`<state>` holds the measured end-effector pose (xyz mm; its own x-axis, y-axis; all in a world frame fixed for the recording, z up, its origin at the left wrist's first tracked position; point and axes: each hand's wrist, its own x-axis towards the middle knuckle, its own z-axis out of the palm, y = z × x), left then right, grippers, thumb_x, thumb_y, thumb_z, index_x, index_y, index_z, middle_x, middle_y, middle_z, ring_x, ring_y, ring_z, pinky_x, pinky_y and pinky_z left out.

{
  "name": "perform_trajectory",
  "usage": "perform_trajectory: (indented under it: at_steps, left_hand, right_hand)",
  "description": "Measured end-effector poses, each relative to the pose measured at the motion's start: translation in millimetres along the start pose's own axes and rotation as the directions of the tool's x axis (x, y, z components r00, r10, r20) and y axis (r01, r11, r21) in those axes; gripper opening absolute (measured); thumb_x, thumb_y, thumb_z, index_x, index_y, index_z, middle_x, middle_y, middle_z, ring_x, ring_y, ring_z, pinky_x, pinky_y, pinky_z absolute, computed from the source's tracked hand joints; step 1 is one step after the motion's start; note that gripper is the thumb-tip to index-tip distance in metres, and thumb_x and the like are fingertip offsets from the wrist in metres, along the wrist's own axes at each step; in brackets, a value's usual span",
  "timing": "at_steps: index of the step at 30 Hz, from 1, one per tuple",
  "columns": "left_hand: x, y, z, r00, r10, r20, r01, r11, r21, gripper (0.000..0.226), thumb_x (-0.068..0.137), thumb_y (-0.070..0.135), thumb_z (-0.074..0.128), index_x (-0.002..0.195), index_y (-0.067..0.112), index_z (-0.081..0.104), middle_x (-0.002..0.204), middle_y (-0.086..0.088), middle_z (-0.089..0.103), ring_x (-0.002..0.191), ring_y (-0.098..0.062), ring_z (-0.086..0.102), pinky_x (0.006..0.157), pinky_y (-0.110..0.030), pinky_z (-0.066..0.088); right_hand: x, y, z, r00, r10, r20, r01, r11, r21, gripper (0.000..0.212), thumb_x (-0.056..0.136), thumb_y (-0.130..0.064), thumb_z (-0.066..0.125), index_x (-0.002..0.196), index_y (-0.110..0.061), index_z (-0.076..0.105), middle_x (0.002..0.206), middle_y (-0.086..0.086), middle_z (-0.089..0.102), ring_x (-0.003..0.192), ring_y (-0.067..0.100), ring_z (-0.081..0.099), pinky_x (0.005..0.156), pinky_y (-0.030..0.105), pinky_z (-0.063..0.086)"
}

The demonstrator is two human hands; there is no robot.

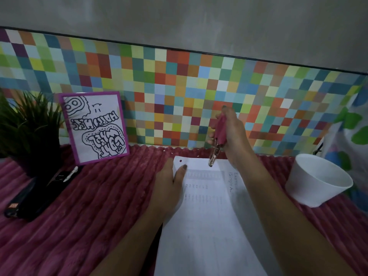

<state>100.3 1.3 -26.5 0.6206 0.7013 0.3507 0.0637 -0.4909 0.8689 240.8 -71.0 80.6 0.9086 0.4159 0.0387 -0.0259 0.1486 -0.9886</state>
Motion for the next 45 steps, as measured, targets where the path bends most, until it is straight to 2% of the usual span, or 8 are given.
perform_trajectory:
  at_steps: [4,14,20,24,28,36,40,45]
  left_hand:
    - [1,-3,2,1.0,0.001,-0.017,-0.001,1.0,-0.001,0.019,0.097,0.026,0.052,0.085,0.012,0.046,0.066,0.006,0.045,0.062,-0.006,0.043,0.057,-0.017,0.036]
    - [0,-2,1,0.999,0.009,-0.032,-0.009,1.0,-0.005,0.023,0.096,0.026,0.052,0.076,0.018,0.043,0.065,0.002,0.041,0.059,-0.008,0.039,0.058,-0.027,0.037]
    - [0,-2,0,0.998,-0.026,-0.062,0.025,1.0,-0.008,0.041,0.097,0.028,0.051,0.116,-0.009,0.046,0.066,0.007,0.045,0.064,-0.006,0.048,0.06,-0.018,0.036]
    - [3,-4,0,0.996,-0.088,0.006,0.088,0.996,-0.018,0.048,0.096,0.037,0.05,0.126,0.0,0.046,0.114,-0.016,0.063,0.11,-0.028,0.058,0.097,-0.045,0.046]
    - [5,-5,-1,0.989,-0.142,0.034,0.144,0.988,-0.052,0.047,0.092,0.043,0.051,0.125,0.01,0.051,0.117,-0.004,0.064,0.111,-0.022,0.059,0.098,-0.041,0.047]
    - [19,30,-9,0.911,0.409,-0.042,-0.363,0.848,0.386,0.025,0.095,0.026,0.047,0.118,0.021,0.055,0.11,0.005,0.061,0.105,-0.016,0.054,0.1,-0.044,0.038]
    - [19,45,7,0.917,0.33,0.226,-0.399,0.718,0.57,0.024,0.1,0.026,0.038,0.114,0.028,0.057,0.11,0.01,0.063,0.109,-0.013,0.055,0.115,-0.056,0.009]
    - [23,32,12,0.914,0.333,0.233,-0.404,0.687,0.604,0.02,0.097,0.024,0.045,0.11,0.025,0.061,0.108,0.006,0.064,0.107,-0.019,0.058,0.11,-0.055,0.019]
  right_hand:
    - [-3,3,-5,0.997,0.016,-0.072,-0.005,0.989,0.15,0.031,0.092,-0.041,0.05,0.091,-0.011,0.058,0.066,0.006,0.056,0.049,0.019,0.055,0.052,0.032,0.051]
    - [-19,15,9,0.916,-0.224,0.334,0.233,0.972,0.012,0.032,0.086,-0.034,0.049,0.108,-0.012,0.059,0.079,0.008,0.063,0.056,0.021,0.057,0.058,0.034,0.053]
    - [-7,7,-5,0.994,-0.099,-0.049,0.107,0.974,0.2,0.026,0.089,-0.036,0.051,0.099,-0.013,0.057,0.067,0.004,0.053,0.049,0.017,0.053,0.054,0.034,0.049]
    - [-10,20,-11,0.991,-0.095,-0.089,0.12,0.932,0.343,0.03,0.091,-0.04,0.049,0.092,-0.011,0.055,0.062,0.008,0.046,0.046,0.021,0.049,0.049,0.03,0.042]
    - [-11,24,-11,0.987,-0.144,-0.078,0.163,0.896,0.414,0.027,0.091,-0.036,0.049,0.086,-0.011,0.056,0.06,0.008,0.044,0.047,0.021,0.045,0.048,0.029,0.039]
    - [-11,21,-5,0.988,-0.145,-0.059,0.157,0.918,0.365,0.025,0.094,-0.034,0.047,0.089,-0.013,0.061,0.055,0.001,0.054,0.046,0.018,0.047,0.048,0.031,0.041]
    - [-11,20,-5,0.984,-0.166,-0.059,0.176,0.922,0.345,0.025,0.096,-0.034,0.045,0.092,-0.014,0.06,0.055,0.0,0.055,0.048,0.02,0.048,0.05,0.032,0.041]
    - [-13,19,-6,0.981,-0.189,-0.038,0.19,0.918,0.348,0.022,0.095,-0.032,0.046,0.088,-0.014,0.057,0.059,0.002,0.054,0.05,0.021,0.047,0.049,0.031,0.04]
